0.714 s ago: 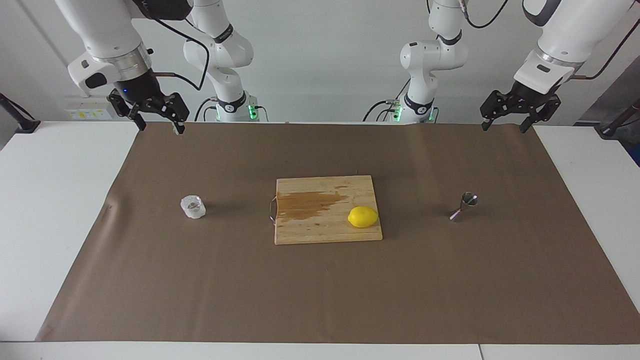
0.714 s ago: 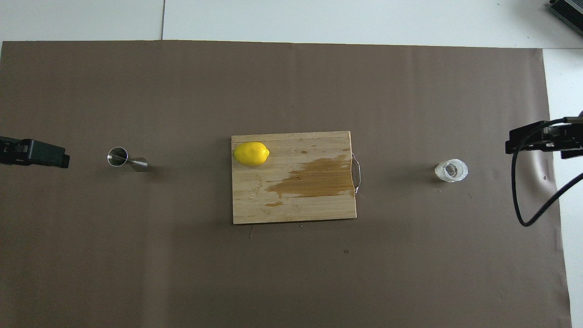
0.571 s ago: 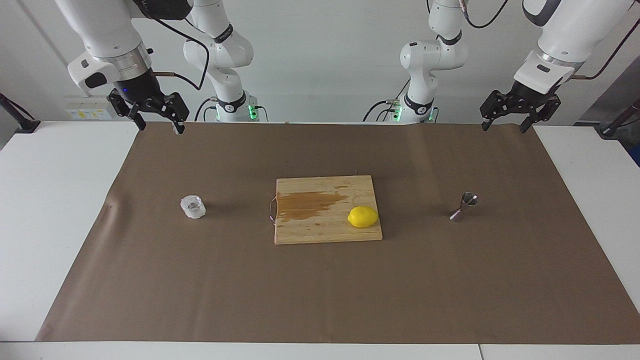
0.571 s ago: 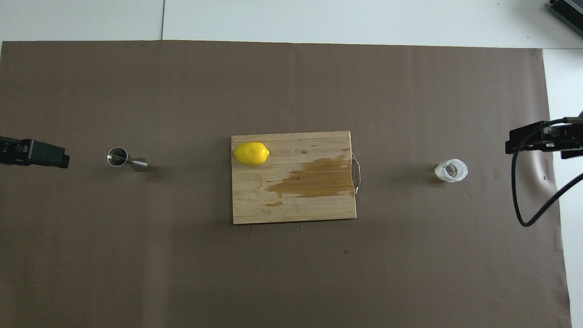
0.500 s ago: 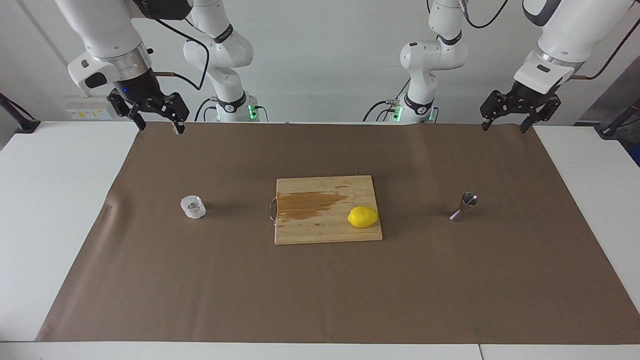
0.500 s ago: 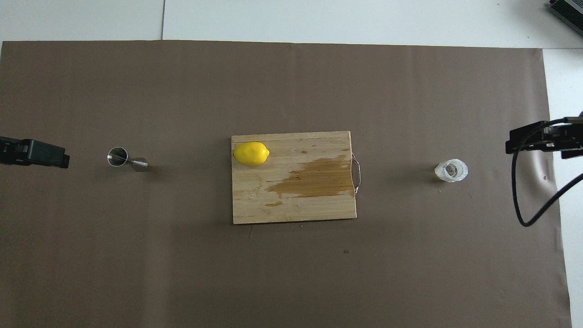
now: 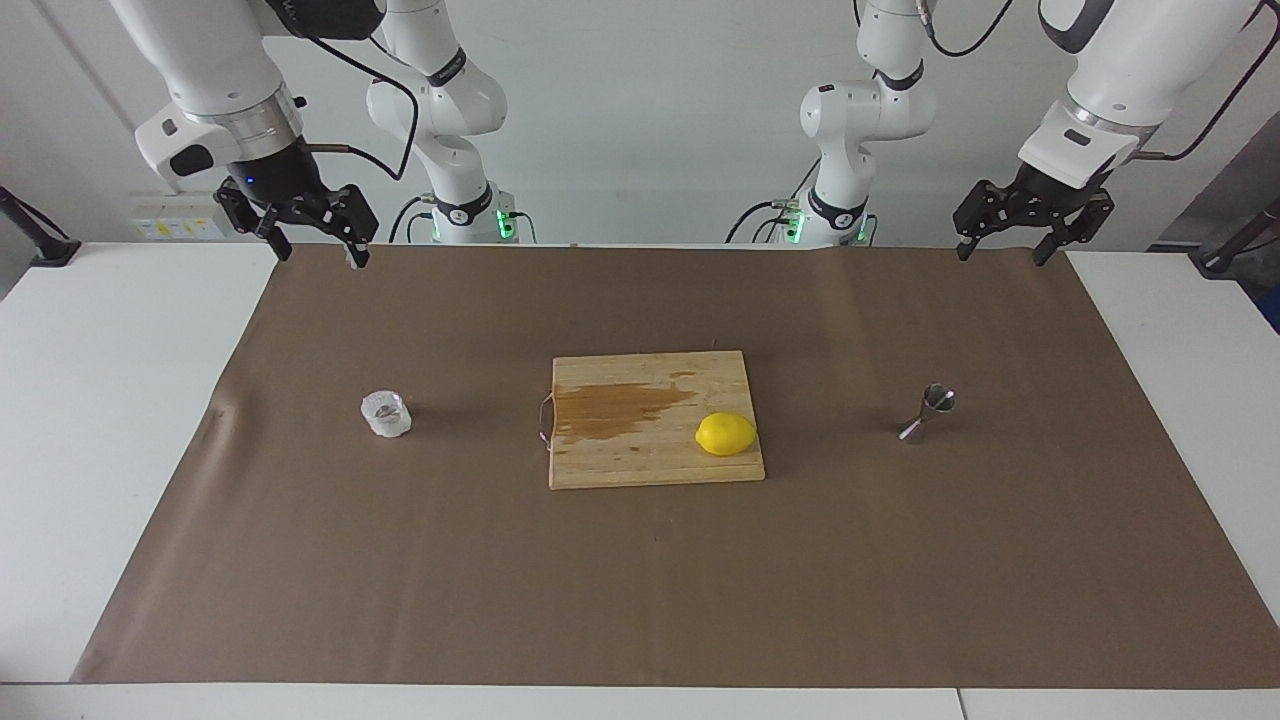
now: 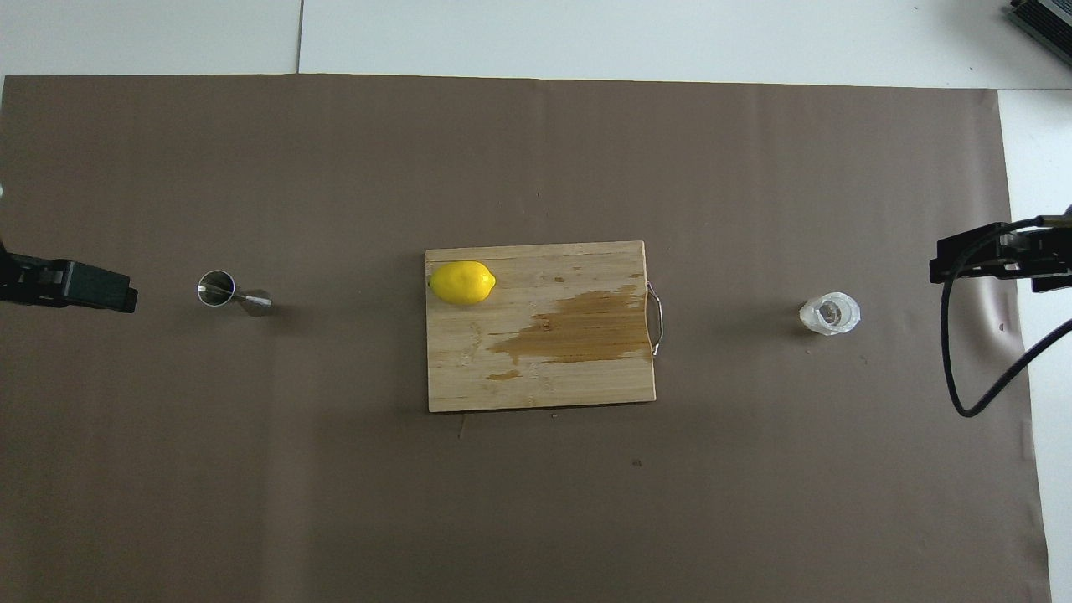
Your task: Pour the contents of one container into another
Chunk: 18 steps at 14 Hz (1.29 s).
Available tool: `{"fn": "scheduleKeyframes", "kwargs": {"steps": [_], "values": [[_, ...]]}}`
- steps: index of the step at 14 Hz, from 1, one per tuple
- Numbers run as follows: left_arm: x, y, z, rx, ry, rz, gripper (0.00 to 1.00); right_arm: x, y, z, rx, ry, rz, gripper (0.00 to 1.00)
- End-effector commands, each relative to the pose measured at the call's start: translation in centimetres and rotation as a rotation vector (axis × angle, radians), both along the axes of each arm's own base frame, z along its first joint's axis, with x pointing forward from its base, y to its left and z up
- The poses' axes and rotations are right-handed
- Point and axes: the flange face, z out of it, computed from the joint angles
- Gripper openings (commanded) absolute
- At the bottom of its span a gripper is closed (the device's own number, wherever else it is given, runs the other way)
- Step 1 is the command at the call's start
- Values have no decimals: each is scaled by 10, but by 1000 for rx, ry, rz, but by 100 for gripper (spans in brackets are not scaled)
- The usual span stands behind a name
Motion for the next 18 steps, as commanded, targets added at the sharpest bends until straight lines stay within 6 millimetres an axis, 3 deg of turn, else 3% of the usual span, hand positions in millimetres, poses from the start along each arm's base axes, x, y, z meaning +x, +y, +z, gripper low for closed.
{"fn": "scheduleKeyframes", "kwargs": {"steps": [1,4,6,7,9,13,16,18], "values": [[5,-4,-13,-15,49,3,100,-3,0,4,11,6,19,100],[48,5,-52,-19,139,69,100,-3,0,4,11,6,19,100],[75,8,-79,-12,180,231,100,-3,0,4,11,6,19,100],[82,11,-92,-28,200,303,100,-3,0,3,11,8,19,100],[91,37,-105,-127,216,530,100,-3,0,4,11,6,19,100],[77,73,-157,-315,376,1051,100,-3,0,3,11,8,19,100],[45,102,-192,-482,488,1392,100,-3,0,4,11,6,19,100],[26,109,-213,-586,577,1628,100,-3,0,4,9,6,19,100]]}}
